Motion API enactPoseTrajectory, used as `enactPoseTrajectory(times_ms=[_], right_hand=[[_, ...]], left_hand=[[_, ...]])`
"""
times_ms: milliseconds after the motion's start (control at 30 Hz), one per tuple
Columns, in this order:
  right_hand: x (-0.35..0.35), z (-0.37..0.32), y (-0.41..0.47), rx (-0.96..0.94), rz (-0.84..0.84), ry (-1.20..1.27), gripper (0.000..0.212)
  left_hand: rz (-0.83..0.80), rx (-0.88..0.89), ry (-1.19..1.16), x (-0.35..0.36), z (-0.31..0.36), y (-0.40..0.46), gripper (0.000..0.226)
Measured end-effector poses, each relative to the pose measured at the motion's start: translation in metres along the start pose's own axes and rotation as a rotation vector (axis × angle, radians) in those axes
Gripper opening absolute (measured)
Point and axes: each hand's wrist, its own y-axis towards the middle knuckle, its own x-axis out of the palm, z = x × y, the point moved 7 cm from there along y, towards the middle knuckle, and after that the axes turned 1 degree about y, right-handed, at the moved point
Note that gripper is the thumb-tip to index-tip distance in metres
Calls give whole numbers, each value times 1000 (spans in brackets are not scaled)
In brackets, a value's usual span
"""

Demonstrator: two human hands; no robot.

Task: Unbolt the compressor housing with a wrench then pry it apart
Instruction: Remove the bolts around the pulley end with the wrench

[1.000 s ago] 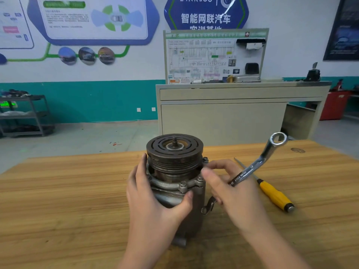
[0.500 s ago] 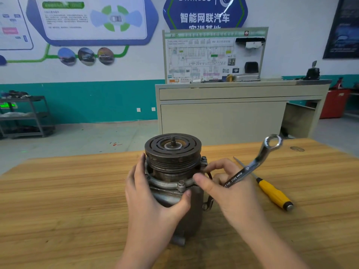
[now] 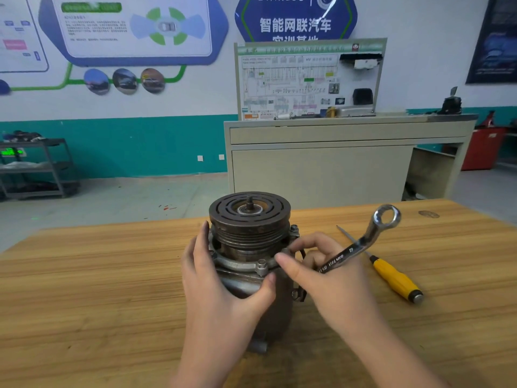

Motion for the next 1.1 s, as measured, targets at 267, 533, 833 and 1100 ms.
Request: enactPoseTrajectory(times_ms=[267, 533, 833, 1100], right_hand=[[-13, -10, 9, -34, 77, 36, 11], [-3, -8, 3, -56, -19, -16, 12], [2, -4, 2, -10, -10, 18, 8], [2, -4, 3, 1, -28, 2, 10]], left_hand=[[203, 425, 16, -10, 43, -23, 31], [127, 353, 104, -1, 38, -18, 28], [79, 306, 39, 1, 32, -16, 28], [76, 281, 44, -1, 33, -15, 27]])
